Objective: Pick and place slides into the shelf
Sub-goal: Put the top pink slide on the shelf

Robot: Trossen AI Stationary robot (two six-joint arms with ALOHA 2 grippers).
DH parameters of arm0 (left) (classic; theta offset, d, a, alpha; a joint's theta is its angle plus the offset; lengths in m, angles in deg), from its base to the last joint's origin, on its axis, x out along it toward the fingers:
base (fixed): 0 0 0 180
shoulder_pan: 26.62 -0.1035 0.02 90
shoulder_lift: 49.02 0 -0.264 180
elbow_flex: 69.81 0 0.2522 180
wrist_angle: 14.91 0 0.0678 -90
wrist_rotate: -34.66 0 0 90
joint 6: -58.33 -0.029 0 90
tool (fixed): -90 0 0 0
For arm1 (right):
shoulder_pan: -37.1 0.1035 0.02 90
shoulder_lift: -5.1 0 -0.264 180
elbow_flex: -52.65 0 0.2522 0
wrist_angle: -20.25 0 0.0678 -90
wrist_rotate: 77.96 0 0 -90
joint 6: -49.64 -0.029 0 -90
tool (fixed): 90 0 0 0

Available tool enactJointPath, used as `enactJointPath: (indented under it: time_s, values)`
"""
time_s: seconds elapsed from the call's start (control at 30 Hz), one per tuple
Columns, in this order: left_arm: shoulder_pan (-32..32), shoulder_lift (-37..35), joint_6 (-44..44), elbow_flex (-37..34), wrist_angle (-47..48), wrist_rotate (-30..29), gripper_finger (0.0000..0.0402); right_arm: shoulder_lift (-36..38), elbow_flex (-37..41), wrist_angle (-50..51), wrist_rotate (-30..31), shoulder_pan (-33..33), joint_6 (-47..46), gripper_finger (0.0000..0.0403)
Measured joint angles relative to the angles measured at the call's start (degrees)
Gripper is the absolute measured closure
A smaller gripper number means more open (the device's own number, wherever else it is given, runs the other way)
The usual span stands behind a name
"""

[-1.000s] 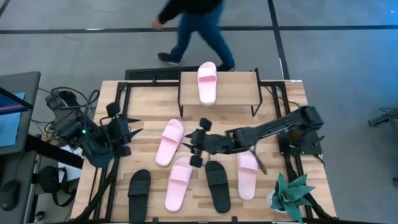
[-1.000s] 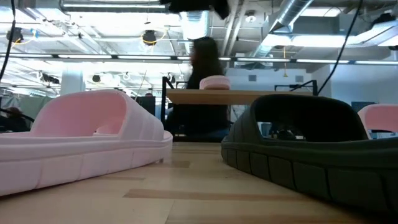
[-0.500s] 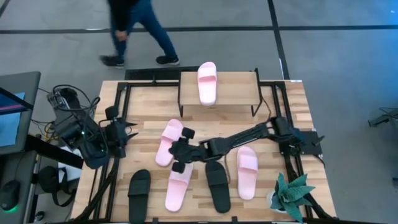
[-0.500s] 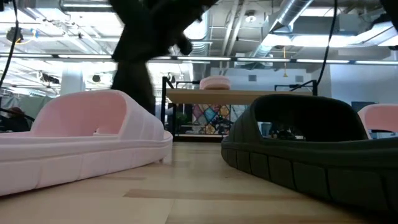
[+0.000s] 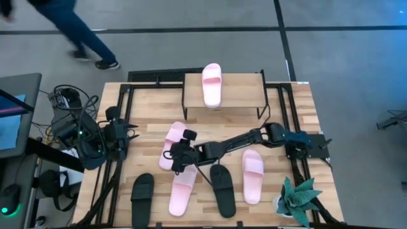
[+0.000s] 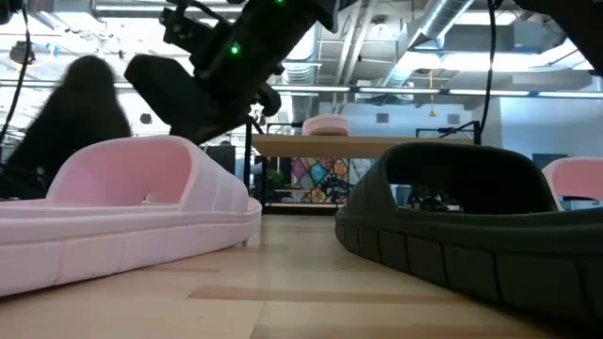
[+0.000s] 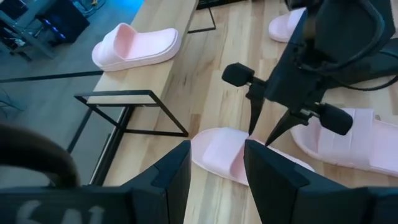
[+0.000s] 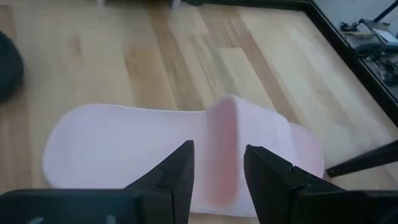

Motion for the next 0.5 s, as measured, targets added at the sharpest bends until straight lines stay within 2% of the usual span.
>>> enactJointPath:
  time_s: [0.5]
  values:
    - [0.0, -0.06, 0.11, 0.0, -0.01, -0.78, 0.0263, -1.5, -0.26, 0.24, -1.98, -2.15, 4.95, 0.0275]
